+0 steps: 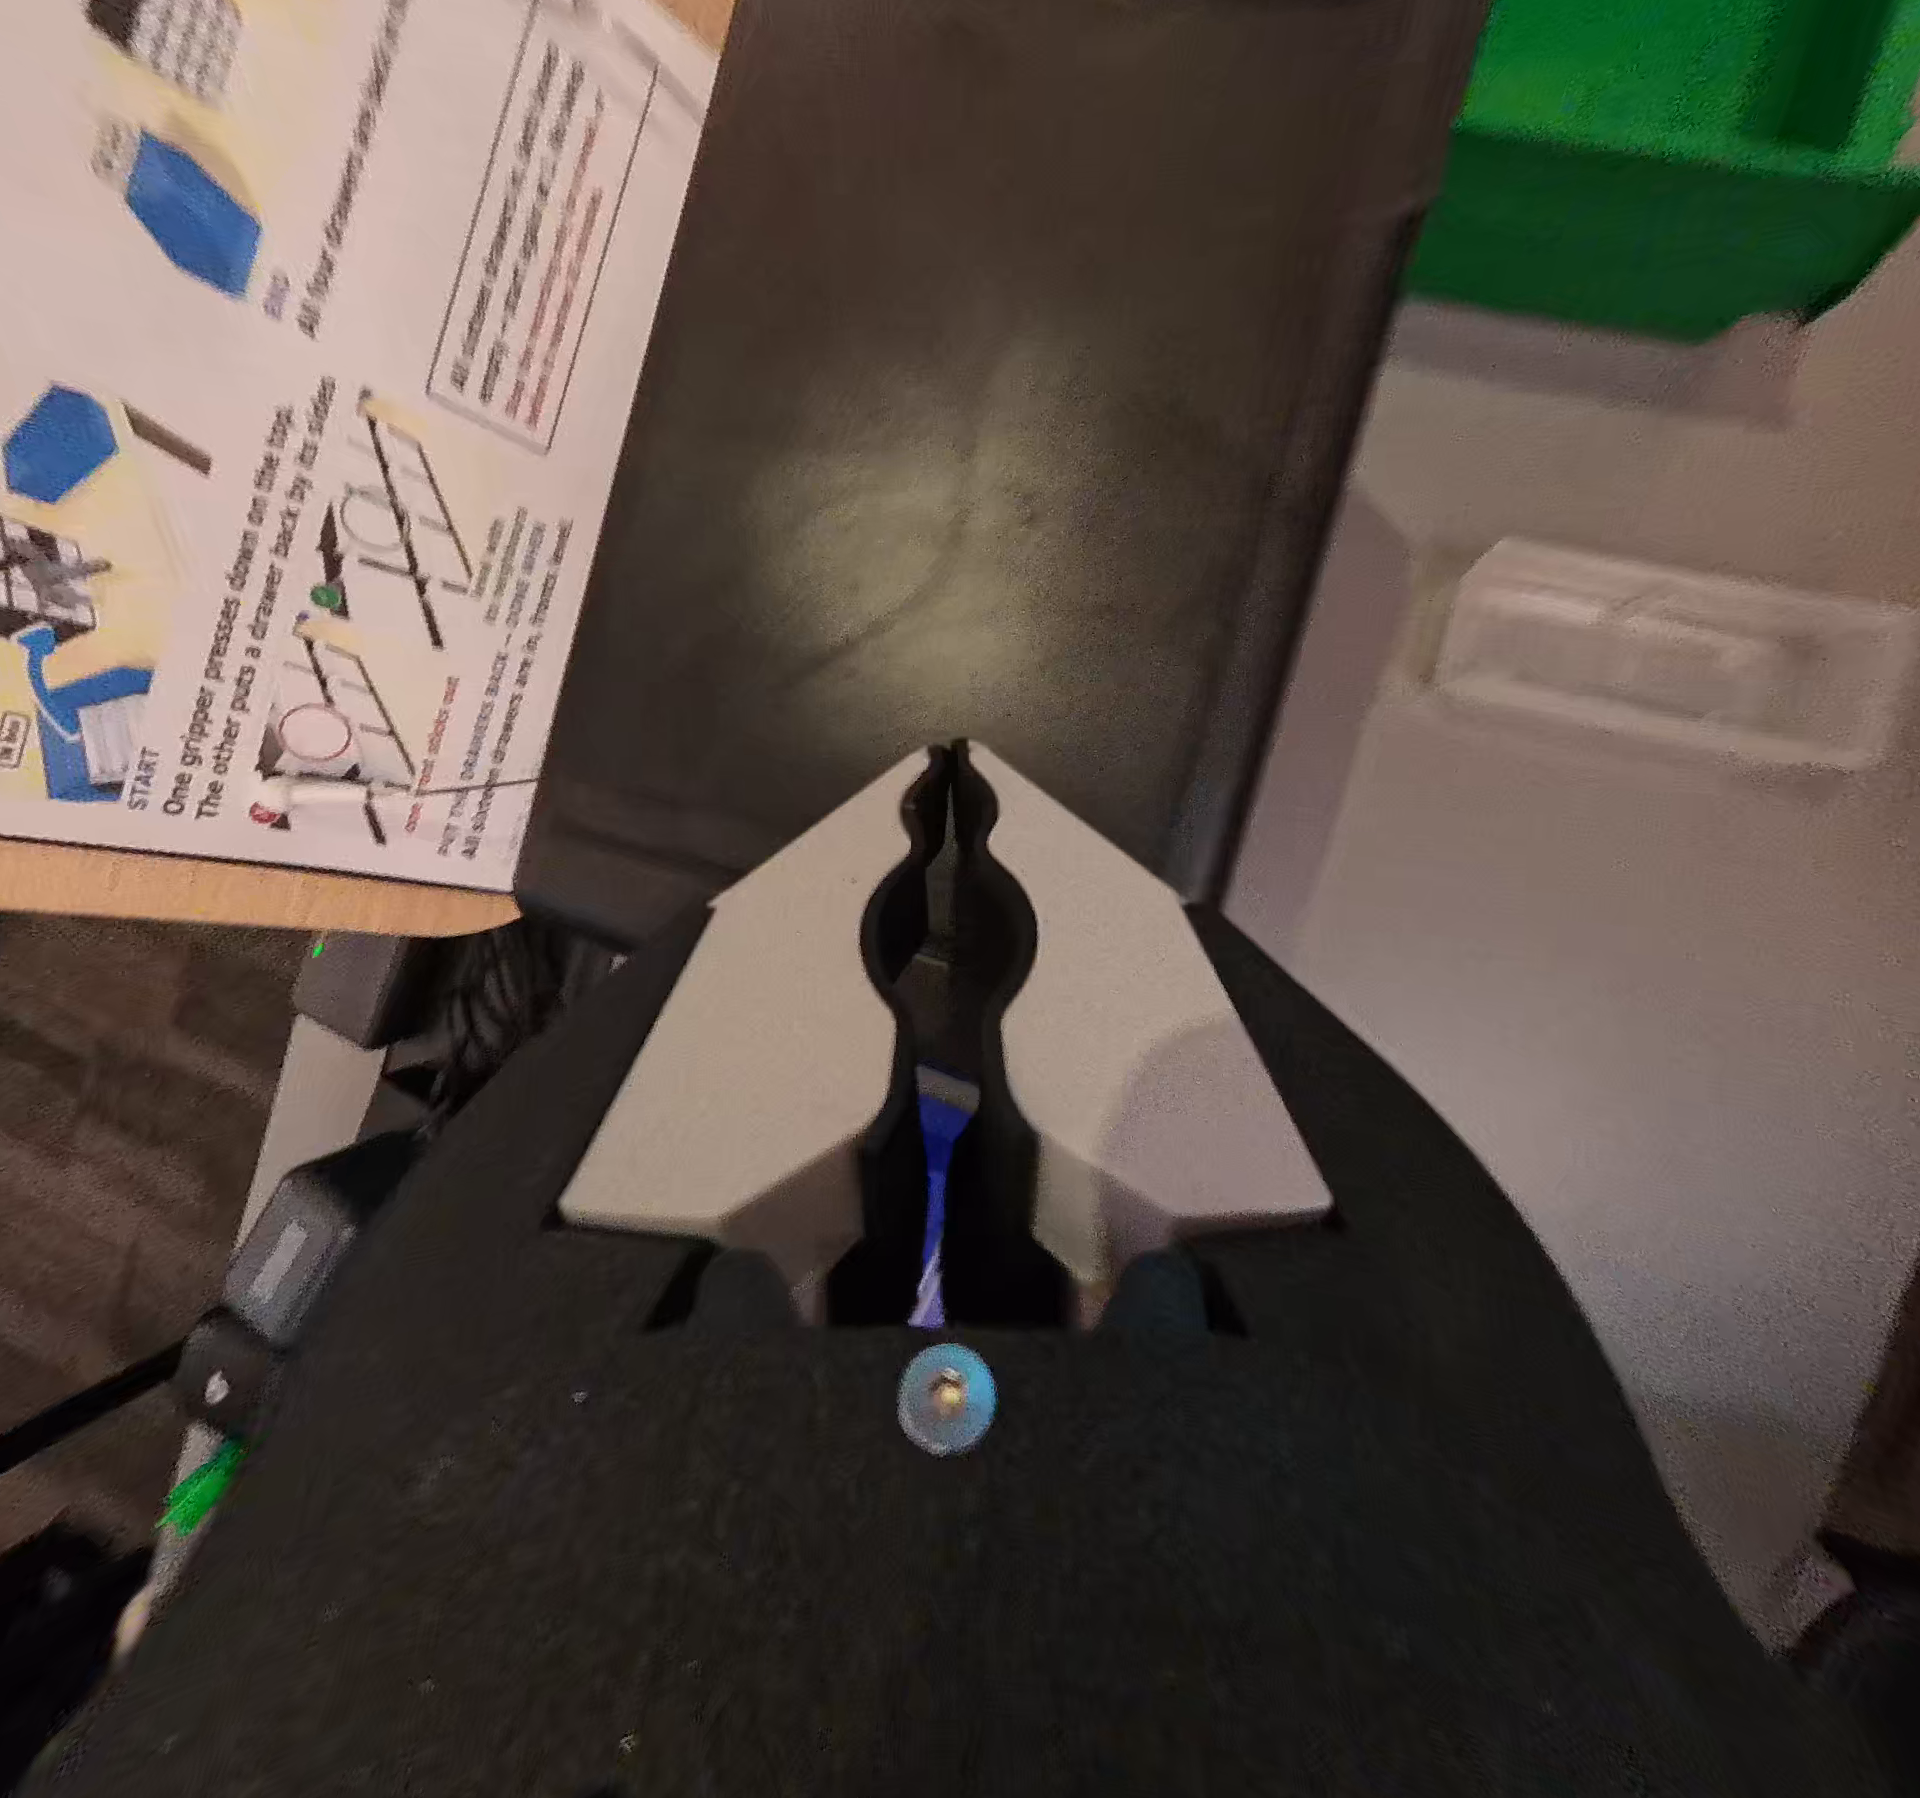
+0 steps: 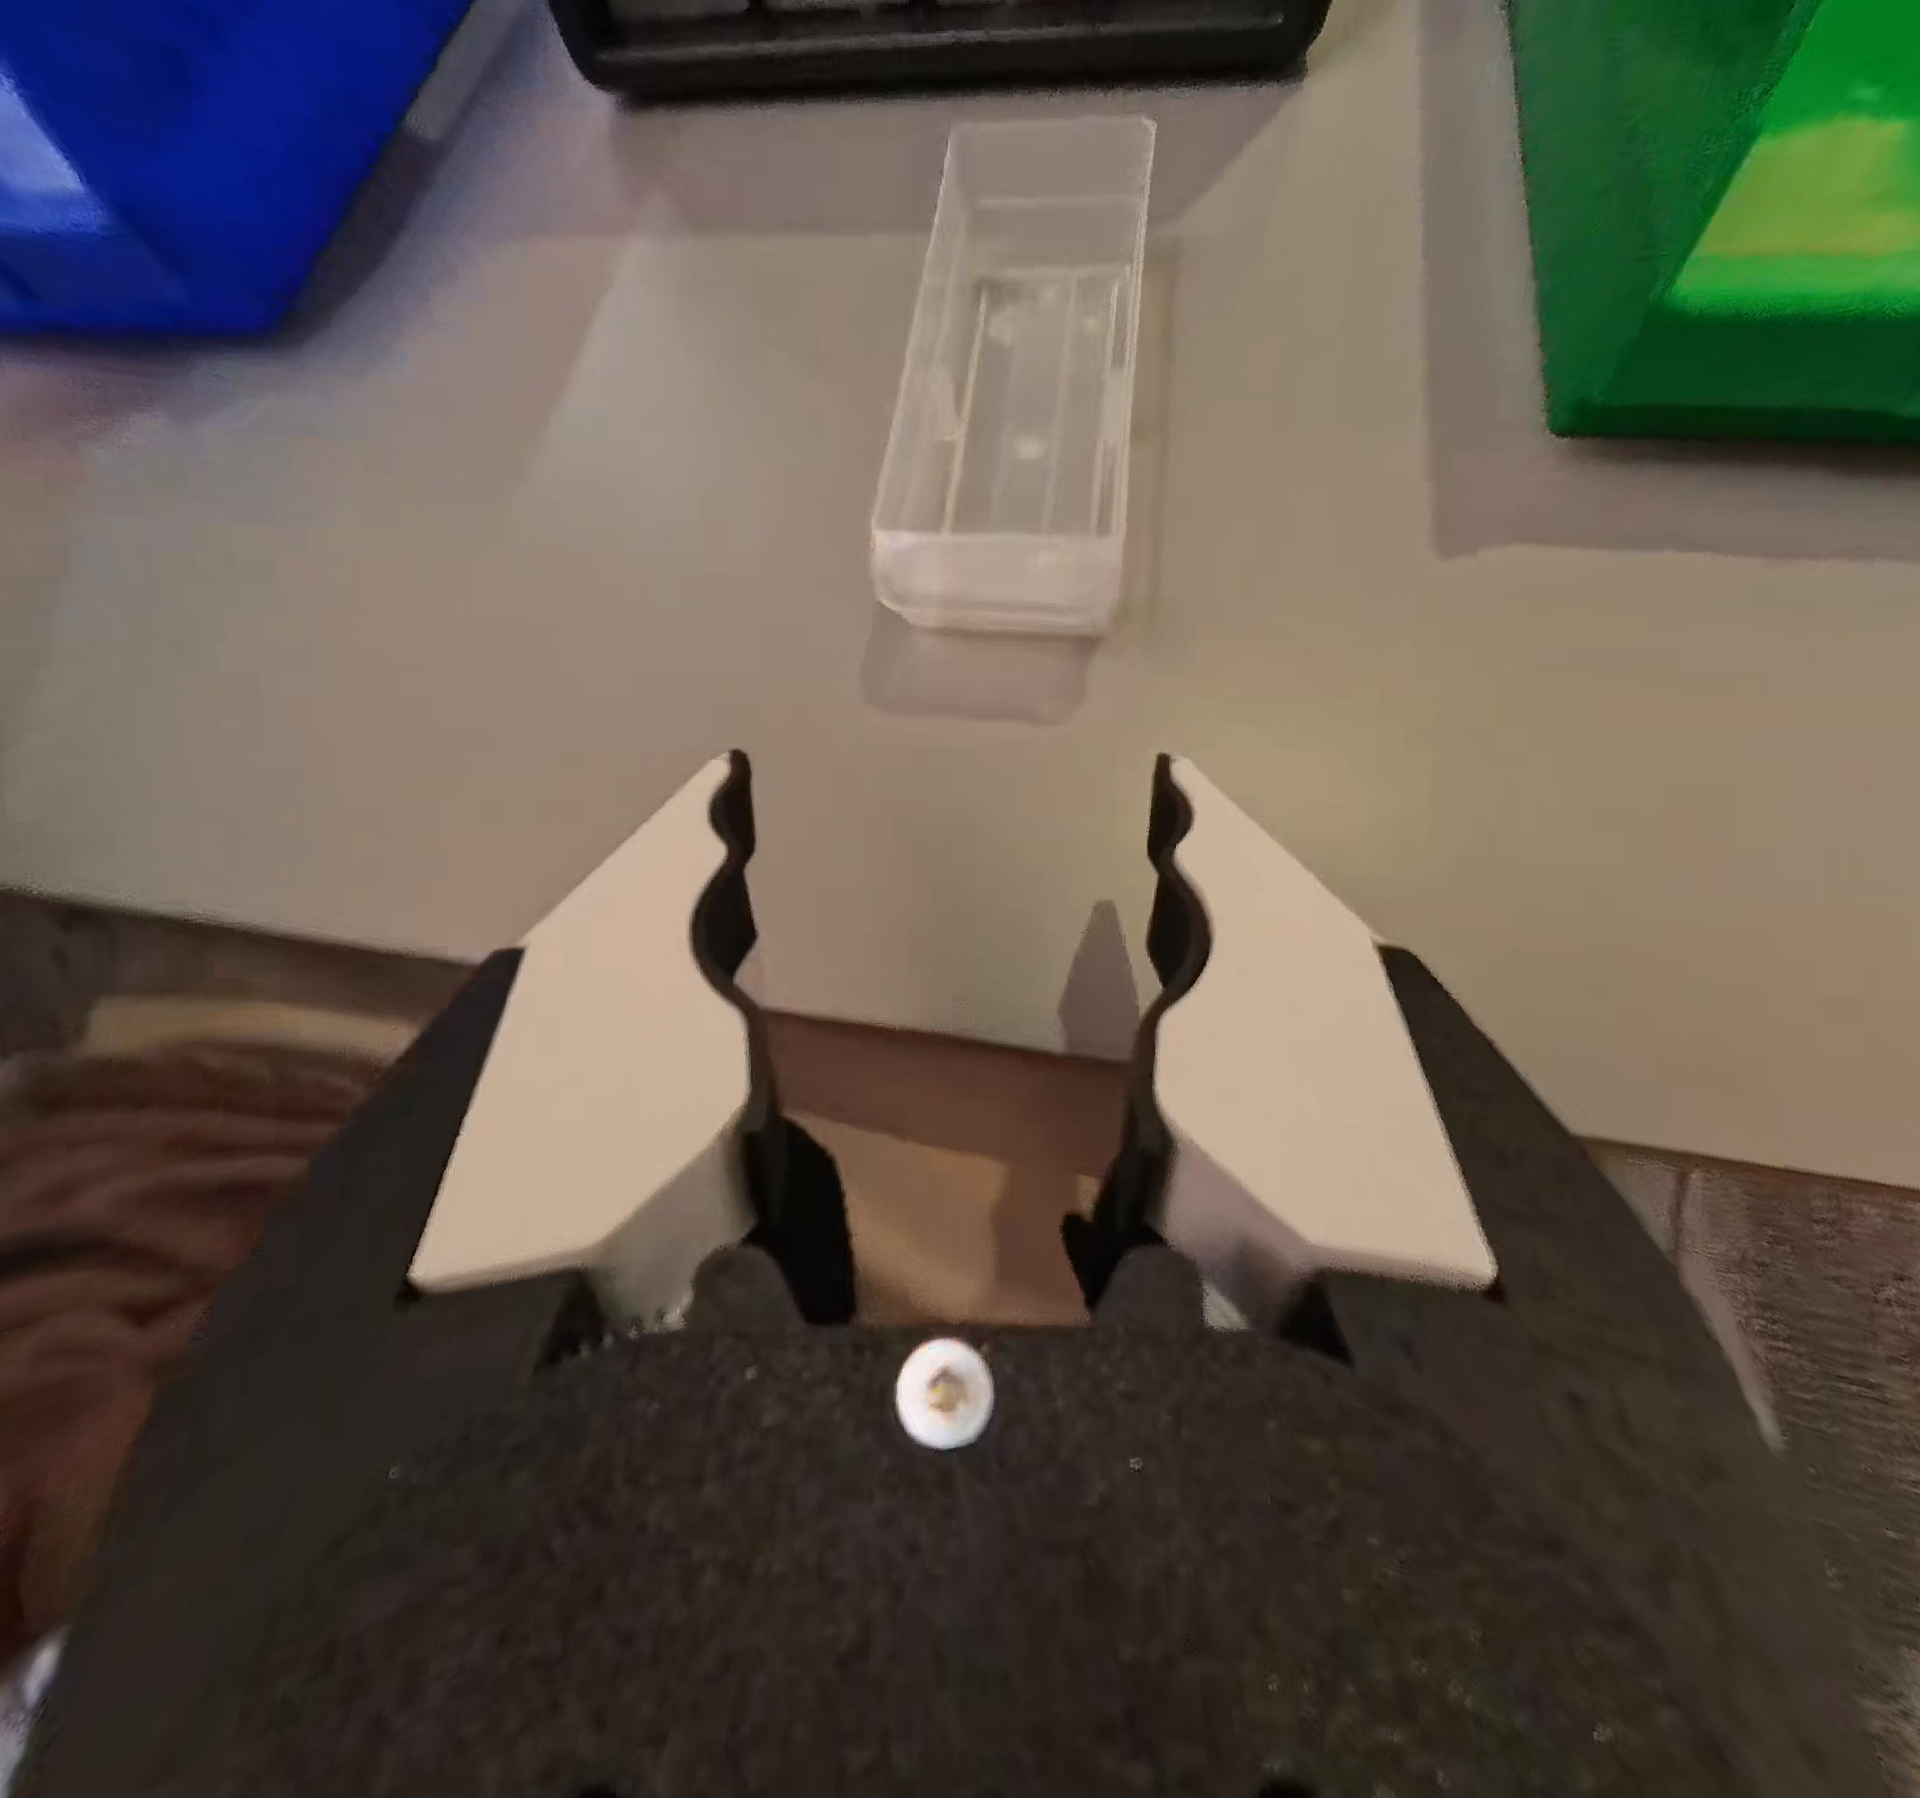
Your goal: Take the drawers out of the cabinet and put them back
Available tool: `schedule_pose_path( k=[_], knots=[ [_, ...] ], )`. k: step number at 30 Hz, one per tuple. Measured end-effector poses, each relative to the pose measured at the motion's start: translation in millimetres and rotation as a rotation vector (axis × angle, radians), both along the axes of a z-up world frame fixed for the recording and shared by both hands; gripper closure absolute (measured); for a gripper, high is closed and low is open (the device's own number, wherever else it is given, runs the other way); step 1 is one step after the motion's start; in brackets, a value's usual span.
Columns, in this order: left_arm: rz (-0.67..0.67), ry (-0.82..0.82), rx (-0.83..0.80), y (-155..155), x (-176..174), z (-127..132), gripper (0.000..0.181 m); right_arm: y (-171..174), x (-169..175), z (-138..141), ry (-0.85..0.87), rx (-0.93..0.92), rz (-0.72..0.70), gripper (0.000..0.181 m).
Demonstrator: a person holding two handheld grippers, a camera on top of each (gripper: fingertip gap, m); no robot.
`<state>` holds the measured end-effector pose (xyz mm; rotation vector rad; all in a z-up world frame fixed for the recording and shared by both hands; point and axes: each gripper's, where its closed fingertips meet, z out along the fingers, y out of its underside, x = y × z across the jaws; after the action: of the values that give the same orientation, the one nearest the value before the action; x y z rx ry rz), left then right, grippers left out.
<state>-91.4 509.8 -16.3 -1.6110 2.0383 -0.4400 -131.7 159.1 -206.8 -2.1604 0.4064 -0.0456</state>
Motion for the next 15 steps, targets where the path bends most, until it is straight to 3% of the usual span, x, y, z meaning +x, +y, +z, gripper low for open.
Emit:
schedule_pose_path(
  k=[3,10,15],
  knots=[
    [-0.009,0.035,-0.053,-0.7,4.4,-16.8,0.181,20.5,9.3,-6.0,-0.048,-0.005,-0.065,0.098],
    [0.040,-0.026,0.072,-5.3,5.2,-18.2,0.181,44.2,20.8,-24.7,-0.045,-0.051,-0.074,0.103],
    [0.092,-0.021,0.031,-5.2,4.5,-18.7,0.181,57.3,37.0,-26.7,-0.112,-0.083,-0.104,0.103]
  ],
)
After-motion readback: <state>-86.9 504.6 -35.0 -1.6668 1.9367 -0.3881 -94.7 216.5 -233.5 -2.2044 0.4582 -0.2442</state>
